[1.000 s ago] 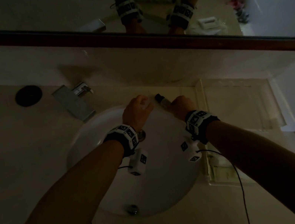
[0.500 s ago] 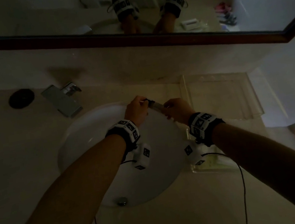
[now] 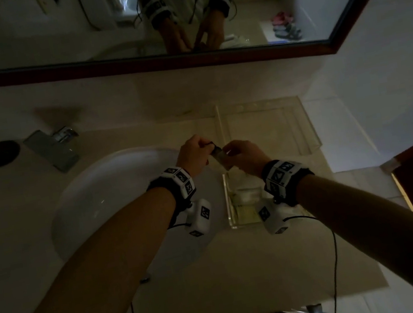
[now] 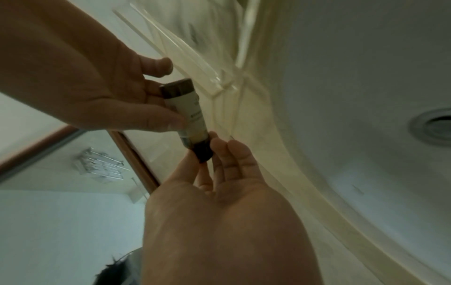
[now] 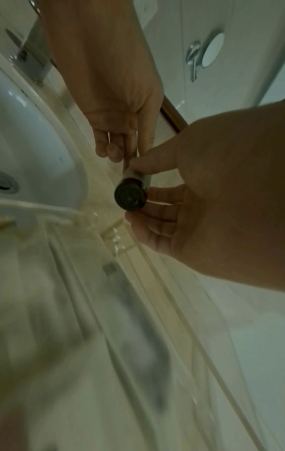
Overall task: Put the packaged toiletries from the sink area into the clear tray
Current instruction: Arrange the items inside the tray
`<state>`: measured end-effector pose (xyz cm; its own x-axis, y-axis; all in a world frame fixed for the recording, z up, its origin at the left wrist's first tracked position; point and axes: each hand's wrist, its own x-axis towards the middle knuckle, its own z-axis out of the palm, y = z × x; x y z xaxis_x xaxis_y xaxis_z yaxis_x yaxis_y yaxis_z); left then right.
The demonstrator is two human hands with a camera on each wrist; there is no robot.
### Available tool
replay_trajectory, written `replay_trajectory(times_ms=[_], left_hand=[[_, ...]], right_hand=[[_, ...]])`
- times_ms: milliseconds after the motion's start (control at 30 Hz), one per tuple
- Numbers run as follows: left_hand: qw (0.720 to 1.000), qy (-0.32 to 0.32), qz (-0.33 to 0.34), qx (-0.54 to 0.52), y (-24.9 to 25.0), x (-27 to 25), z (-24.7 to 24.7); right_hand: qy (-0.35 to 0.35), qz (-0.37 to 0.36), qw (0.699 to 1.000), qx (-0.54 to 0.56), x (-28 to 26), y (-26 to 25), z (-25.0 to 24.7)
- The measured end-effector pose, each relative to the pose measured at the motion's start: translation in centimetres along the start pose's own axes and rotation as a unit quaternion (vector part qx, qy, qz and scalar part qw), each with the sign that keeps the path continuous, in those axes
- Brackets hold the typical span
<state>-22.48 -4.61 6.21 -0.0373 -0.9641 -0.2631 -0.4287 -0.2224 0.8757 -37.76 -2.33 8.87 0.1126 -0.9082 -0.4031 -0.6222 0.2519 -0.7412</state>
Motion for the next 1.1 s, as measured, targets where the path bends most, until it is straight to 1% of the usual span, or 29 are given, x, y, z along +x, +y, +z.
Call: replay_trajectory(times_ms=[233,333,433,467,533,600,667,733,800,1000,1100], left_hand=[[0.998,-0.050,0.031,0.010,3.0,-1.9,4.8],[0.997,-0.070,0.042,0.009,3.8,-2.8,7.0],[0.993,-0.101,0.062,0.013,4.4,-3.8,8.9],[0.991,-0.112,0.067,0.026,4.5,-4.1,9.4],[0.985,-0.130,0.070,0.086,4.6,-4.3,10.2],[0.973,-0.154,0.079,0.156,4.2,-4.4,10.7],[0.952,-0.182,0.117,0.217,3.6,-4.3,11.3],[0.920,-0.206,0.152,0.296,3.1,-4.2,12.0],[0.892,-0.222,0.157,0.360,2.9,-4.4,12.5],[0.849,-0.235,0.177,0.439,3.0,-5.1,13.8],[0.843,-0.233,0.174,0.453,2.9,-5.1,14.2]], right_hand=[[0.017,0.012,0.999,0.036,-2.9,3.2,-3.6],[0.017,0.009,1.000,0.020,-4.7,4.2,-5.3],[0.006,0.019,1.000,-0.020,-5.8,5.7,-6.6],[0.009,0.026,0.999,-0.034,-6.0,6.4,-7.0],[0.029,0.047,0.997,-0.055,-6.5,7.8,-7.7],[0.048,0.074,0.994,-0.072,-7.0,9.1,-8.5],[0.051,0.099,0.989,-0.093,-7.7,10.2,-9.3],[0.054,0.115,0.983,-0.133,-8.1,11.2,-9.9],[0.057,0.128,0.976,-0.165,-8.5,11.9,-10.3],[0.043,0.143,0.962,-0.228,-9.0,13.3,-10.7],[0.042,0.141,0.960,-0.238,-9.0,13.5,-10.6]])
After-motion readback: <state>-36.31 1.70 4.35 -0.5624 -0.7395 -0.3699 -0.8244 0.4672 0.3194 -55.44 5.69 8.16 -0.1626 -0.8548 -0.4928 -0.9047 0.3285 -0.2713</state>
